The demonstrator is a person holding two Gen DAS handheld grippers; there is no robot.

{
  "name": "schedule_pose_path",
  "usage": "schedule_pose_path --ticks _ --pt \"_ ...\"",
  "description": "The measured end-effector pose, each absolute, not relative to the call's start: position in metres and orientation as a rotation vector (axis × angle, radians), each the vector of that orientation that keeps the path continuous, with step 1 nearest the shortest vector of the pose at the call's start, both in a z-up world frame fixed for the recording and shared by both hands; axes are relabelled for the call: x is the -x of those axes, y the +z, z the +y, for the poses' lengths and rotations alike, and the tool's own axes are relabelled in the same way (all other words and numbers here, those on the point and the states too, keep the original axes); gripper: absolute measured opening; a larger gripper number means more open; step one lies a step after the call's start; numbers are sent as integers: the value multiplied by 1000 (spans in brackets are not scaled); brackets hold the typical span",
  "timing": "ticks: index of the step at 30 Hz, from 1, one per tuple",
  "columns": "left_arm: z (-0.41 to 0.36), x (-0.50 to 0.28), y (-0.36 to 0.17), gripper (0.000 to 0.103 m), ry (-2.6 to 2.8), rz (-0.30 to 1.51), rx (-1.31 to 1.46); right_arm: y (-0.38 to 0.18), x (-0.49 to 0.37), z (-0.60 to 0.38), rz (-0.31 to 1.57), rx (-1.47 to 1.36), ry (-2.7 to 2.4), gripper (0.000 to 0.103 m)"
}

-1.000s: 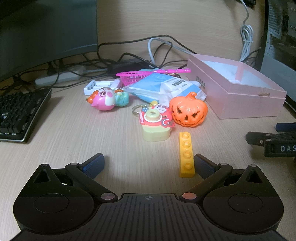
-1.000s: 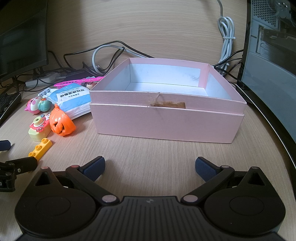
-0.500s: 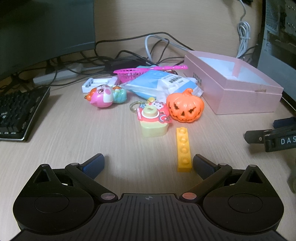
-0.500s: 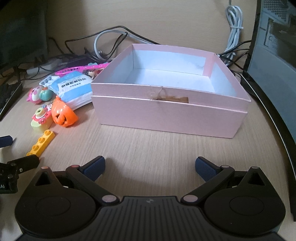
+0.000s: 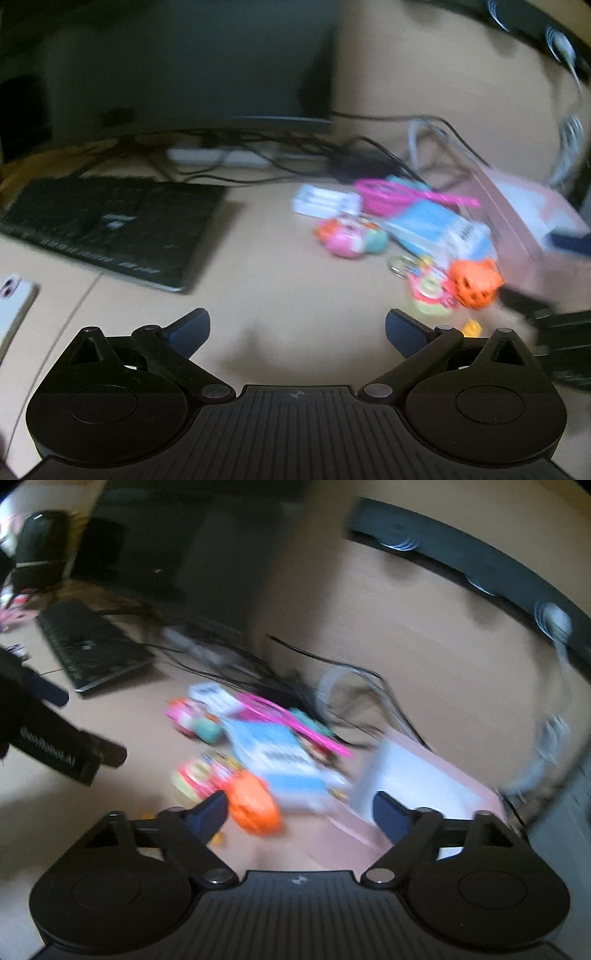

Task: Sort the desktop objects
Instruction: 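Move the right tool to the orange pumpkin while the left tool approaches the yellow brick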

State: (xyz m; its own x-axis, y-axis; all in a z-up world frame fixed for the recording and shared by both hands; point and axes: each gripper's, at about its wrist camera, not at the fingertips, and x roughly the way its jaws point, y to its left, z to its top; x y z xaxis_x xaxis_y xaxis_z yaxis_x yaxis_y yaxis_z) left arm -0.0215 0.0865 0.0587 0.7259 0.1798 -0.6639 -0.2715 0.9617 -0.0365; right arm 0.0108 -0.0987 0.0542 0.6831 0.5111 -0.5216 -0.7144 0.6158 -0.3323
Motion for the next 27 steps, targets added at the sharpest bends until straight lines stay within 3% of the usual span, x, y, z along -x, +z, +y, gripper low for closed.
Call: schedule_pose_path --ticks 4,8,9,10,12,18,19,22,24,25,26,27 --pt "105 35 63 103 256 741 188 30 -22 -60 432 666 752 54" --pt "93 37 66 103 154 763 141 24 -28 -66 454 628 755 54" --pt "87 36 65 103 132 769 120 25 -30 -69 469 618 762 50" --pt "79 36 64 103 107 776 94 26 -33 -72 498 598 768 36" --pt "62 34 61 103 50 796 39 31 -34 -88 553 557 782 23" --pt "10 19 47 103 -90 839 -55 43 -35 -158 670 373 697 16" --pt "0 14 45 100 -107 837 -79 44 -33 -171 670 364 669 16" --pt "-29 -4 37 73 -151 833 -165 46 -27 -202 660 356 629 16" --pt "-40 -14 31 70 -142 827 -215 49 -22 -214 641 353 633 20" --pt "-42 -18 28 58 -136 825 -228 51 -21 -218 627 354 634 25" --pt "-42 -21 26 38 -129 828 -233 52 -19 -220 614 355 636 29" --pt "-40 -22 24 31 -116 837 -228 53 -18 -220 600 358 645 37"
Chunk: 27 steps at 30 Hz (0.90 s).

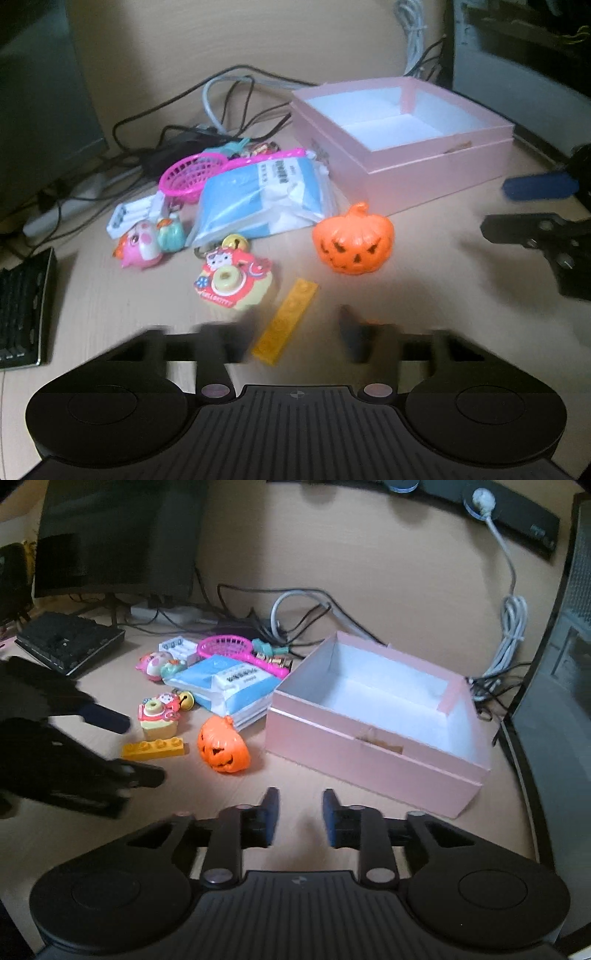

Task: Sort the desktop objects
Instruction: 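Move the right tool to the orange pumpkin while the left tool approaches the yellow brick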

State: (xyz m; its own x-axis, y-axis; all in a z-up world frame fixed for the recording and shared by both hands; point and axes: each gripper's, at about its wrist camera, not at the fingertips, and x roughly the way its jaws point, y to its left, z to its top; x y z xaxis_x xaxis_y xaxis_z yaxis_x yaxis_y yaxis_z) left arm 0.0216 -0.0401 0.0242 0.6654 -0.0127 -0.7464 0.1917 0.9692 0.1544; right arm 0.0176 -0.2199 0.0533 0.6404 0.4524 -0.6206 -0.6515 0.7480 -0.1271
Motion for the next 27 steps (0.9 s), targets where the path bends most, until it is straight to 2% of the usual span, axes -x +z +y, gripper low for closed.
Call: schedule_pose_path --ticks 1,2,4,8,9,11,12,14,15,17,19,20,24,27 --pt "-37 -18 25 22 -91 835 -227 54 -16 -216 583 366 662 45" --pt "-31 -17 26 18 -76 846 -217 54 -15 -210 568 383 680 50" --pt "-16 -7 29 18 -55 856 -186 52 -9 -193 521 456 725 62" --pt "15 16 32 21 82 878 -181 36 -8 -149 482 577 787 63" --pt "24 23 36 25 95 882 -142 32 -10 -140 489 585 788 63" --pt "41 35 44 53 120 879 -68 20 -19 -120 502 603 777 63" --pt "46 42 49 58 133 867 -48 15 -24 -112 505 607 766 63" --pt "50 55 56 65 144 847 -36 13 -27 -108 524 602 754 56" --pt "52 60 59 68 144 840 -33 14 -30 -106 547 589 753 44" --pt "53 69 62 76 134 832 -29 23 -33 -113 625 501 779 36" --pt "54 72 60 78 116 833 -27 31 -34 -129 737 384 822 13" --pt "54 72 59 79 106 835 -25 35 -35 -138 796 310 835 9" --pt "52 68 48 82 71 846 -19 39 -35 -186 994 -4 884 9" --pt "51 58 42 83 50 869 0 33 -38 -221 1063 -175 825 9"
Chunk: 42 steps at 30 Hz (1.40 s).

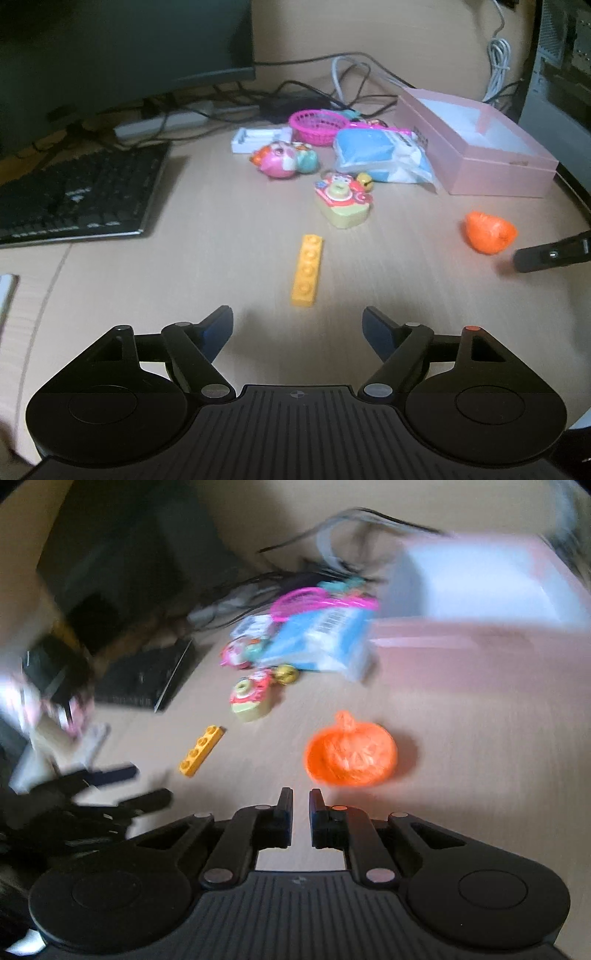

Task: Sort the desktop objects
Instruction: 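Move the right tool to the orange pumpkin while the left tool approaches the yellow brick, then grasp the orange pumpkin with the right tool while the left tool grasps the yellow brick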

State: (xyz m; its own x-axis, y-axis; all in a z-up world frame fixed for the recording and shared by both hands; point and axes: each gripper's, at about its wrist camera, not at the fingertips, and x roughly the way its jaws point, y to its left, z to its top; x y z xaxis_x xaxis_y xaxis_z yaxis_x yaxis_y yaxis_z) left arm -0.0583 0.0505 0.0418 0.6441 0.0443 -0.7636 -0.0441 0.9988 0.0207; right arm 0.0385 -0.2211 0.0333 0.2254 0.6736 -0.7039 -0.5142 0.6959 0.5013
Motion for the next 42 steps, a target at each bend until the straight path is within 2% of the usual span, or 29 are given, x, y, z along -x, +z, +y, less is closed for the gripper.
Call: schedule_pose_path --ticks 2,5,7,9,11,13,15,21,24,26,27,29,31,32,35,37,39,41,42 --pt "46 52 38 87 23 877 -6 31 -40 -243 1037 -206 717 10" --pt "35 41 31 87 -4 880 -24 36 -29 -262 946 -111 579 22" --pt "26 35 28 87 -45 889 13 39 -17 -267 875 -38 560 43" --pt "16 31 30 87 -122 887 54 44 -6 -261 821 57 558 55" --pt "6 31 36 89 -183 865 53 47 0 -251 770 138 585 61" --pt "0 36 42 92 -193 839 37 51 4 -238 728 184 620 77" --pt "3 43 46 94 -173 824 31 54 3 -224 703 196 665 87" --pt "38 59 51 93 -29 831 40 44 -14 -179 703 268 760 88" --pt "52 54 47 89 43 853 64 30 -20 -163 720 315 768 88" --pt "55 49 43 81 65 861 74 25 -24 -159 752 320 770 64" --pt "54 45 42 79 67 861 73 23 -27 -158 783 314 764 45" --pt "50 37 38 62 65 863 48 26 -25 -160 777 302 756 44" --pt "45 28 33 53 55 873 -12 32 -18 -166 766 303 764 44" --pt "44 26 32 53 53 874 -50 36 -15 -170 767 302 777 44" --pt "54 25 33 54 130 847 -183 46 -7 -182 756 307 782 44" --pt "66 23 36 60 217 835 -215 51 -7 -192 758 285 772 44" --pt "77 24 43 70 261 821 -162 54 -7 -202 762 258 751 44" --pt "81 30 50 89 236 797 -65 55 -6 -210 755 252 738 44" --pt "79 32 51 92 223 794 -23 55 -5 -213 752 255 732 44"
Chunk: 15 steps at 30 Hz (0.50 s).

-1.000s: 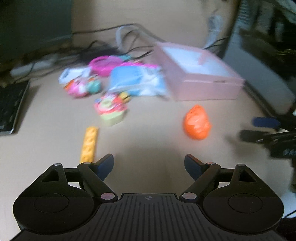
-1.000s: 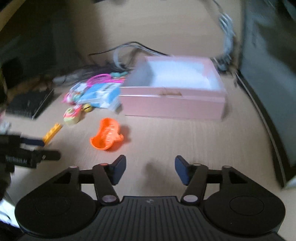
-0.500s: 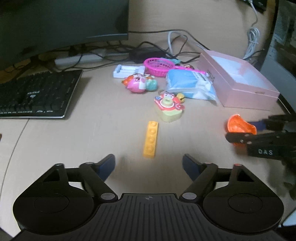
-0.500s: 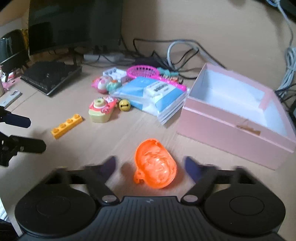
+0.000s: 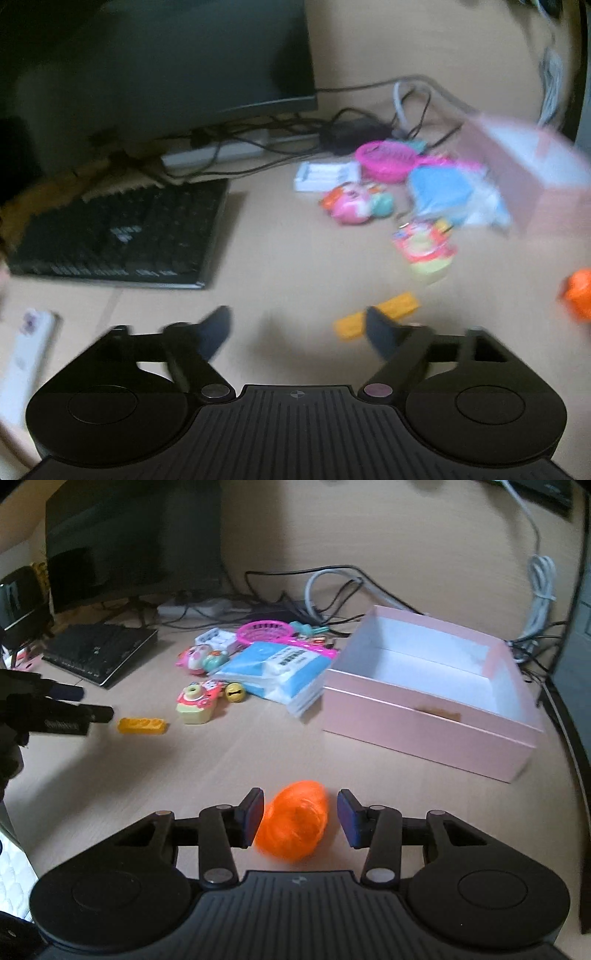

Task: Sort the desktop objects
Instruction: 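Grasp the orange pumpkin with the right tool while the left tool grasps the yellow brick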

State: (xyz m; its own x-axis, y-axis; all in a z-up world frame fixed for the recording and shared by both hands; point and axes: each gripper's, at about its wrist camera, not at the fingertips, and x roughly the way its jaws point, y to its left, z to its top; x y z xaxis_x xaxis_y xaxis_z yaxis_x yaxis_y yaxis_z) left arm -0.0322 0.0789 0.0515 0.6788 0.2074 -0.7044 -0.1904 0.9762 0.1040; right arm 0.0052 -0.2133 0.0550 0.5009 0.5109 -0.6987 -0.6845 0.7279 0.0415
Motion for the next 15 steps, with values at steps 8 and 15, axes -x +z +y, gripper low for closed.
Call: schedule_pose_path --ticks 8,15 --pt "39 8 36 95 279 826 173 51 4 -220 739 294 741 57" --pt "47 -8 26 68 380 864 178 48 5 -219 728 307 763 78"
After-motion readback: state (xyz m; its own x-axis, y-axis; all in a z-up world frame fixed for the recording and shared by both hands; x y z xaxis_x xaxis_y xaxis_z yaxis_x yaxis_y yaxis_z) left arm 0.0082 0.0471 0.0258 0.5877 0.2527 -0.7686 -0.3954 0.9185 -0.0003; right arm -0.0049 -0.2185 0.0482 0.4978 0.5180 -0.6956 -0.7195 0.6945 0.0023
